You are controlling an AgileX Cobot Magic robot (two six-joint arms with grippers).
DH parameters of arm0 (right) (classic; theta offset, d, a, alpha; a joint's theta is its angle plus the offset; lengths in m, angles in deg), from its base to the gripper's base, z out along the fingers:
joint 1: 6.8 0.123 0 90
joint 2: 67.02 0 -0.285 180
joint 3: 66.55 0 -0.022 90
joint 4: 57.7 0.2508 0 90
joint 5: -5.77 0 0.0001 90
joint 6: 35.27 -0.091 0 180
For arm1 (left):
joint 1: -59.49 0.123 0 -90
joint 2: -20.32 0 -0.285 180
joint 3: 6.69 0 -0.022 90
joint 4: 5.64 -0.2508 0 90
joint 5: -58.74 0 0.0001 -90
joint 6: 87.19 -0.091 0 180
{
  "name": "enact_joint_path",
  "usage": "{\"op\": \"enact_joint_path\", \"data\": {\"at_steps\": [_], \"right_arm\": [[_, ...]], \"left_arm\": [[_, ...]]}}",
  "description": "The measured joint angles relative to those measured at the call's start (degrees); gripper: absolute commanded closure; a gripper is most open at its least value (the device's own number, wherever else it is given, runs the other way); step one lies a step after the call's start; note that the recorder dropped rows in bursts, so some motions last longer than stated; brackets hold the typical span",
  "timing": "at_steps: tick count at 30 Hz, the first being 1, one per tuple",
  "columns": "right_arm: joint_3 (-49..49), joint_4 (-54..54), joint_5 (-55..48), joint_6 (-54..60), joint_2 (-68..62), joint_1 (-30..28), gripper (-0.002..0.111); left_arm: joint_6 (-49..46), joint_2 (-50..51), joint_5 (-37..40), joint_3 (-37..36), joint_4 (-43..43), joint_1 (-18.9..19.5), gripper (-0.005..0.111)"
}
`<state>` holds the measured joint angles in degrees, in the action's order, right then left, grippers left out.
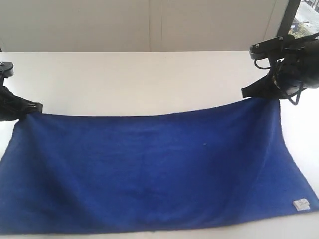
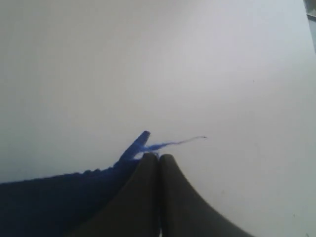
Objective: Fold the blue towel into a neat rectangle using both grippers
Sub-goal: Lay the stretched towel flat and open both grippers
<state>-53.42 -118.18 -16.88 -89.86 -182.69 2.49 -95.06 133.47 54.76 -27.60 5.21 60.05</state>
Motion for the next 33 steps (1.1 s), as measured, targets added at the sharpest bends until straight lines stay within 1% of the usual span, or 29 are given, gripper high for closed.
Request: {"op": "enact_joint_path", "data": {"at_steps": [4,12,18,26,33], "right_arm": [[-4.19,-0.13,3.44,-0.26,-4.93,-2.37,0.108],[-11.33,-0.23,6.44,-0.47,-12.77,-5.71,0.108],[-13.8,-0.23,7.16,-0.47,-15.67,-5.82,0.108],[-14.76,-0.35,7.16,-0.47,-17.19,-6.15,0.108],[-15.03,-0.35,7.26,-0.7,-17.41,-8.33,0.108]], "left_arm": [[0.98,3.04,-6.2,1.16,0.0,0.0,0.107],[1.37,8.82,-10.05,7.25,0.0,0.0,0.107],[2.39,12.57,-10.73,10.24,-0.29,0.0,0.107],[4.1,14.36,-12.01,12.71,-1.35,0.0,0.107],[7.02,16.17,-12.9,14.75,-3.35,-1.48,0.107]]}}
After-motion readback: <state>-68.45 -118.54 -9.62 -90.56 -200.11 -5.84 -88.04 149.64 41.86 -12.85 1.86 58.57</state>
